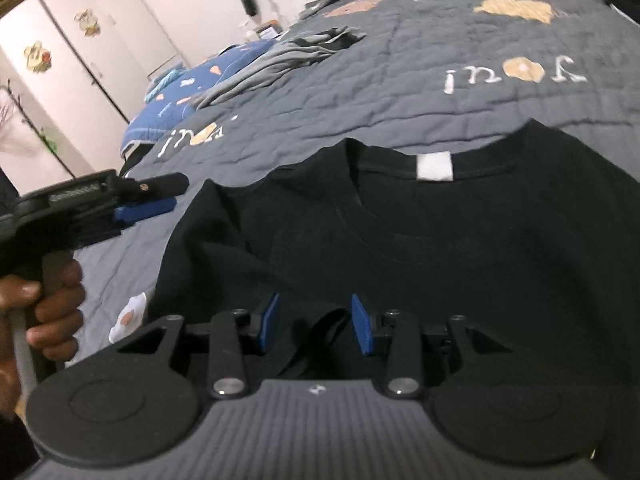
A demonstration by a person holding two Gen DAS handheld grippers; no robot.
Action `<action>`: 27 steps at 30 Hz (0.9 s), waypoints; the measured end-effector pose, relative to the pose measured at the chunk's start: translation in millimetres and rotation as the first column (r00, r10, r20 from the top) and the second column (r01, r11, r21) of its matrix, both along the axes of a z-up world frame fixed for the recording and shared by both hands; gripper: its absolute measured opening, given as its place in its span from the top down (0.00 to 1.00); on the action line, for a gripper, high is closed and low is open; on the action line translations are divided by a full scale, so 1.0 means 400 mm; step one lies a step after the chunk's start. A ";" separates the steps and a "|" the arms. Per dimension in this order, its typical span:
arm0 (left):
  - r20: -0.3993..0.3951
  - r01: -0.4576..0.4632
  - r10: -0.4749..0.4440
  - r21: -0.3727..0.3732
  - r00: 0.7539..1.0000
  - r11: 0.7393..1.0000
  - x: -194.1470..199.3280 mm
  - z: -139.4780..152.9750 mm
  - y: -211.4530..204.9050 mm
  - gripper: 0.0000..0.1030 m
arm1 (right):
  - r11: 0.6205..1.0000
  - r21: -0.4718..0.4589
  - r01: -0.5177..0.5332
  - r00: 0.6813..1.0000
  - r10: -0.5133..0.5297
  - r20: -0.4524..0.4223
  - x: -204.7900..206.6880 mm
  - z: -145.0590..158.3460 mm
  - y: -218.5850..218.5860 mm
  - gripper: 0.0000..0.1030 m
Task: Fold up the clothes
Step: 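Pinch the T-shirt fabric with the left gripper while the right gripper pinches beside it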
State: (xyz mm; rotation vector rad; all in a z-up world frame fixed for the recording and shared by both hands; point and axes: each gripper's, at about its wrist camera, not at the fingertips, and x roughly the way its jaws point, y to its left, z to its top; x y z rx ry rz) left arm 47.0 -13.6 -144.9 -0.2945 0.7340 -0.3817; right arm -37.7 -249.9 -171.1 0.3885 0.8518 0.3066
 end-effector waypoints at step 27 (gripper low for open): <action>-0.091 -0.099 0.088 -0.123 0.992 0.987 0.052 -0.070 0.057 0.96 | 0.988 0.151 0.043 0.997 -0.033 -0.070 -0.019 -0.037 -0.010 1.00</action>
